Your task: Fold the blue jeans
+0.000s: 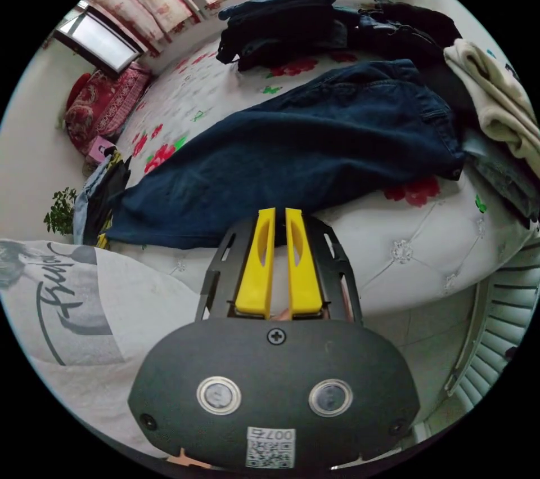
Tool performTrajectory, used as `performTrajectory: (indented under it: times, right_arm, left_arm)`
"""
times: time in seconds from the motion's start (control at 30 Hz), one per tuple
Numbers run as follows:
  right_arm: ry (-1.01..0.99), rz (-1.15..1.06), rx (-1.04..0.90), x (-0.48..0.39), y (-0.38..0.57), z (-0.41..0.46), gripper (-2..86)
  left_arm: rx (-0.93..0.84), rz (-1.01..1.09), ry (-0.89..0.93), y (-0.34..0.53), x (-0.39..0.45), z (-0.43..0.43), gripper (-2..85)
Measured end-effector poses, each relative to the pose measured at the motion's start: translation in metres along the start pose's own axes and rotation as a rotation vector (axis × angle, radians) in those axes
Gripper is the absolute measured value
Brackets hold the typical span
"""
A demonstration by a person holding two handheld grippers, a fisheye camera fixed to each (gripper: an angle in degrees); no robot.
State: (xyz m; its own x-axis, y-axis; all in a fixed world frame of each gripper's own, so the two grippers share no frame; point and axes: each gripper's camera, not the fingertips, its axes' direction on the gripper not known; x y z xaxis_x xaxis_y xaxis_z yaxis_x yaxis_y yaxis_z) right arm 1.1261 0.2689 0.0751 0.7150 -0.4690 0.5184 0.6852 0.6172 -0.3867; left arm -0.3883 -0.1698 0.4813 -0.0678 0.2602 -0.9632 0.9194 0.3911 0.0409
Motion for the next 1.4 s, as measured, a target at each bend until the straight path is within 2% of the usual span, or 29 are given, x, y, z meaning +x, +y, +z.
performTrajectory:
  times: [0.1,0.17,0.2,0.27,0.3,0.37,0.4,0.47,0.5,0.57,0.7,0.8,0.93,1.07,1.17,1.27,1.33,1.4]
  right_arm:
    - [-0.026,0.043,0.038,0.016,0.0,-0.006,3.0]
    - [-0.037,0.07,0.067,0.027,0.001,-0.011,3.9]
    - [-0.035,0.09,0.092,0.036,0.003,-0.017,4.4]
    - [-0.036,0.137,0.144,0.053,0.005,-0.026,5.2]
    - [-0.046,0.18,0.183,0.067,0.008,-0.033,5.8]
    - [-0.078,0.263,0.241,0.092,0.015,-0.041,6.4]
    - [-0.108,0.326,0.278,0.11,0.021,-0.044,6.7]
    - [-0.149,0.416,0.318,0.138,0.031,-0.044,7.3]
    - [-0.18,0.484,0.328,0.157,0.038,-0.041,7.8]
    - [-0.222,0.557,0.351,0.18,0.047,-0.038,8.5]
    - [-0.262,0.665,0.413,0.226,0.055,-0.037,9.9]
    - [-0.279,0.719,0.437,0.26,0.044,-0.033,10.8]
    - [-0.298,0.773,0.457,0.293,0.02,-0.024,11.4]
    - [-0.36,0.833,0.459,0.316,-0.006,-0.005,10.7]
    - [-0.395,0.832,0.446,0.322,-0.02,0.002,9.8]
    - [-0.414,0.815,0.399,0.325,-0.028,0.008,9.2]
    - [-0.369,0.833,0.379,0.325,-0.028,0.003,9.2]
    - [-0.23,0.823,0.388,0.309,-0.022,-0.015,8.7]
  left_arm:
    - [-0.048,0.279,0.064,0.002,0.074,0.019,-0.9]
    - [-0.168,0.594,0.125,0.025,0.16,0.05,-0.8]
    - [-0.209,0.677,0.145,0.035,0.183,0.06,-0.8]
    - [-0.416,0.981,0.247,0.097,0.264,0.109,-0.5]
    - [-0.479,1.044,0.278,0.116,0.28,0.123,-0.2]
    - [-0.784,1.219,0.383,0.203,0.319,0.19,1.7]
    - [-0.87,1.24,0.397,0.227,0.321,0.209,2.5]
    - [-1.242,1.179,0.387,0.319,0.301,0.29,5.5]
    - [-1.325,1.163,0.364,0.341,0.292,0.307,6.0]
    - [-1.442,1.164,0.207,0.402,0.256,0.342,5.9]
    - [-1.438,1.152,0.174,0.421,0.234,0.336,5.8]
    - [-1.325,1.159,0.059,0.397,0.224,0.32,5.9]
    - [-1.038,1.079,-0.136,0.348,0.203,0.283,6.0]
    - [-0.755,0.891,-0.253,0.31,0.174,0.251,7.7]
    - [-0.691,0.849,-0.263,0.298,0.17,0.258,9.2]
    - [-0.693,0.895,-0.234,0.293,0.184,0.282,10.7]
    - [-0.717,0.952,-0.23,0.294,0.194,0.3,11.0]
    - [-0.754,1.028,-0.209,0.3,0.205,0.318,11.4]
